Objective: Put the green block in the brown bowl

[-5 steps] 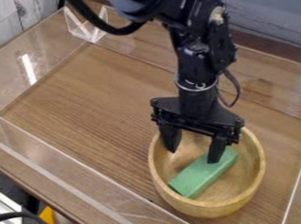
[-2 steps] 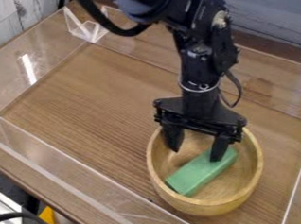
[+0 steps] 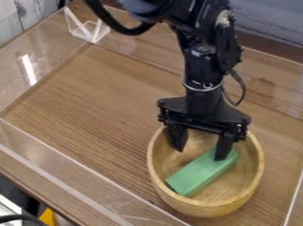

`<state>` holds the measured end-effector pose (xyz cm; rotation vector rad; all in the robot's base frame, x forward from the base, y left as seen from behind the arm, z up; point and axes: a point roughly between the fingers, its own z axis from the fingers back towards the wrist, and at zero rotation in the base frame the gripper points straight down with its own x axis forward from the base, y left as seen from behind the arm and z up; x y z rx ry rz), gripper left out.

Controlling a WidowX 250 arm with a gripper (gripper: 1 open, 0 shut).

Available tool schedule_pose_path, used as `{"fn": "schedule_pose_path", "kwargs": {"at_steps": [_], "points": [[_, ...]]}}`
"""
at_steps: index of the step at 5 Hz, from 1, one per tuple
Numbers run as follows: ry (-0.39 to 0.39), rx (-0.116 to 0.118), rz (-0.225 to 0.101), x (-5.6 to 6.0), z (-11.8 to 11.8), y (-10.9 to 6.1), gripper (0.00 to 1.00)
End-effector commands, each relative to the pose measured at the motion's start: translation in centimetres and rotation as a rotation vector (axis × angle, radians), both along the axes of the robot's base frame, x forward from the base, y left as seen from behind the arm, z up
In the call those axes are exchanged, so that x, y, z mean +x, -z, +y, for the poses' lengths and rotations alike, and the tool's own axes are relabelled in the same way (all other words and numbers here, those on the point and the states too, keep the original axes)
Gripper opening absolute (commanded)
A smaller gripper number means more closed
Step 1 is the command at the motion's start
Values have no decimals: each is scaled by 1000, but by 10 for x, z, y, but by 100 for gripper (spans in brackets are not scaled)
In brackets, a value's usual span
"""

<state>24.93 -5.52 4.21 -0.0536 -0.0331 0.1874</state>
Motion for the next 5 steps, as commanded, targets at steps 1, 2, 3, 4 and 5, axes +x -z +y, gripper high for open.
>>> {"fn": "schedule_pose_path", "kwargs": {"at_steps": [1,2,3,4,5], "points": [[-24,6,-32,10,6,-3,100],[-33,9,-33,12,6,-1,0],[-35,10,-34,13,7,-2,0],[-35,8,-34,14,6,-5,0],[-36,4,-34,15,4,-8,0]]}}
